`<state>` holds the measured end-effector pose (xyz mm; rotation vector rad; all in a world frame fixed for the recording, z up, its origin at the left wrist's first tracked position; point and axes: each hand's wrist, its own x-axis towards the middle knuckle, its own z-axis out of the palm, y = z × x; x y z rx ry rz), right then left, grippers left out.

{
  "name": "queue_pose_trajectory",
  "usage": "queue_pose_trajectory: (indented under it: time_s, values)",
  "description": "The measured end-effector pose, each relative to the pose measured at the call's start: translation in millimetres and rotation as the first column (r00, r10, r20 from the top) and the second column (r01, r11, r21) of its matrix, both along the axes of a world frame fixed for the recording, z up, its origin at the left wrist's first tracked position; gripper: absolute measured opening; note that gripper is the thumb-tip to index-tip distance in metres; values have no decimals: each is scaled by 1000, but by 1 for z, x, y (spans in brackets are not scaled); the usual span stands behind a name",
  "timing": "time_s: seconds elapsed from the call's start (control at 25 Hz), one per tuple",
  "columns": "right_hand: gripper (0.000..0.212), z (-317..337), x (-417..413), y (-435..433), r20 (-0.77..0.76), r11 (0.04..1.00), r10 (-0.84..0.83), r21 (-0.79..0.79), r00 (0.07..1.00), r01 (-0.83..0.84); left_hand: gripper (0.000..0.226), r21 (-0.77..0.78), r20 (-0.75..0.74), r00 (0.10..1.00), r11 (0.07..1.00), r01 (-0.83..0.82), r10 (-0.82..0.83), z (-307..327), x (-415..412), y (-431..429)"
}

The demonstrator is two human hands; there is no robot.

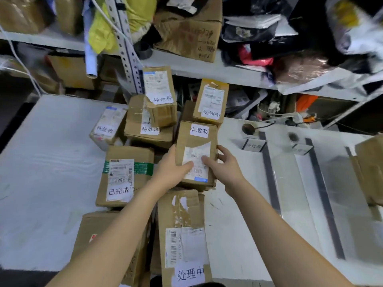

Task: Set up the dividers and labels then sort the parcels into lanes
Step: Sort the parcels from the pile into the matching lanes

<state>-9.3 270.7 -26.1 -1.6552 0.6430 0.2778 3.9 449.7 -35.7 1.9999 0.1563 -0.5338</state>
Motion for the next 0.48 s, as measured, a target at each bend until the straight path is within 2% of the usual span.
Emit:
queue_pose_trajectory:
  time_s: [0.48]
  values:
    - [71,56,-56,-65,136,966,-256,-2,957,258,37,-114,198,968,977,179,-154,71,-19,-62]
